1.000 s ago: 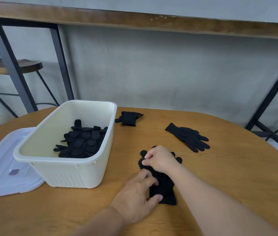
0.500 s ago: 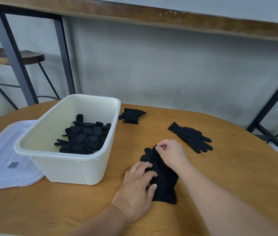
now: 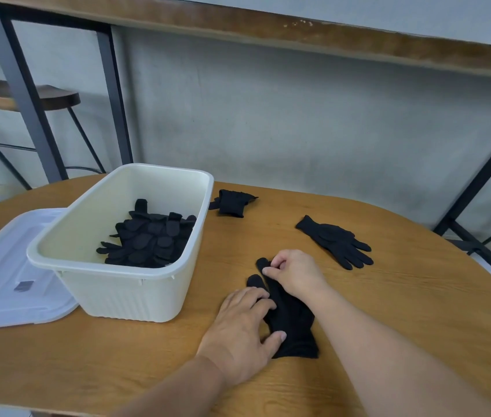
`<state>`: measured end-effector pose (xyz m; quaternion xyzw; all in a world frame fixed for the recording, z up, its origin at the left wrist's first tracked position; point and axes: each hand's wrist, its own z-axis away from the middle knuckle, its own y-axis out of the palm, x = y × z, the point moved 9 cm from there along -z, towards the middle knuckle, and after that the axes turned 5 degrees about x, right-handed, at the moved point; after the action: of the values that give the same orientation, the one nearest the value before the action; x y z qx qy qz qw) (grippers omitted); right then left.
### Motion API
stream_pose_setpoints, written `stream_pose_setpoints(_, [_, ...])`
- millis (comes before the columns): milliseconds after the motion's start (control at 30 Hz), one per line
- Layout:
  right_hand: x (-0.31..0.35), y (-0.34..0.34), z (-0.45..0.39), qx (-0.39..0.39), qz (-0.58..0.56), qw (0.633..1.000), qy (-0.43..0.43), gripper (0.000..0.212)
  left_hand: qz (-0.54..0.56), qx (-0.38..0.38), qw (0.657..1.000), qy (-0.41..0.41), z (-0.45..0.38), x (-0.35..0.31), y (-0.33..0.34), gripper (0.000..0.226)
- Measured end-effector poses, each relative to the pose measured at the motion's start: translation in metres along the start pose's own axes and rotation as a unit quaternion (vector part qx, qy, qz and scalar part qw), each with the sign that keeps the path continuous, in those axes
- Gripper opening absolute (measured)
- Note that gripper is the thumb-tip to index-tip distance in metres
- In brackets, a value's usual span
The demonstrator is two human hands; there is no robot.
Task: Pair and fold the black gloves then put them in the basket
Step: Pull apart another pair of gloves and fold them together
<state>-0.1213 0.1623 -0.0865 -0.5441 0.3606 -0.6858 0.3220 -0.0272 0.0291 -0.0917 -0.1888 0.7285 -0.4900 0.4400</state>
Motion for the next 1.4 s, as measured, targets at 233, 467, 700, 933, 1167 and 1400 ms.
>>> stream_pose_setpoints(233, [-0.027, -0.041, 0.013, -0.145, -0.066, 0.987, 0.022, 0.012, 0.006, 0.003, 1.0, -0.013, 0.001, 0.003, 0.001, 0.053])
stream_pose_setpoints(467, [-0.018, -0.01, 0.012, -0.054, 0.097, 0.992, -0.052, 0.026, 0.0, 0.016, 1.0, -0.018, 0.0, 0.003, 0.004, 0.054])
stream_pose_setpoints(700, [-0.014, -0.014, 0.029, -0.091, 0.076, 0.989, -0.083, 0.027, 0.003, 0.018, 0.999, -0.026, 0.001, 0.004, 0.004, 0.053])
stream_pose_setpoints(933, [-0.037, -0.037, 0.047, -0.119, 0.028, 0.992, -0.025, 0.021, 0.026, 0.007, 0.999, -0.028, 0.001, 0.005, 0.002, 0.048])
stream_pose_setpoints(1167, [-0.032, -0.015, 0.107, -0.024, -0.051, 0.997, -0.05, 0.012, 0.148, -0.092, 0.963, -0.206, -0.048, 0.045, -0.026, 0.036])
stream_pose_setpoints(1400, [-0.045, -0.007, 0.113, 0.03, -0.074, 0.996, -0.037, 0.011, 0.174, -0.009, 0.936, -0.305, -0.1, 0.065, -0.012, 0.044])
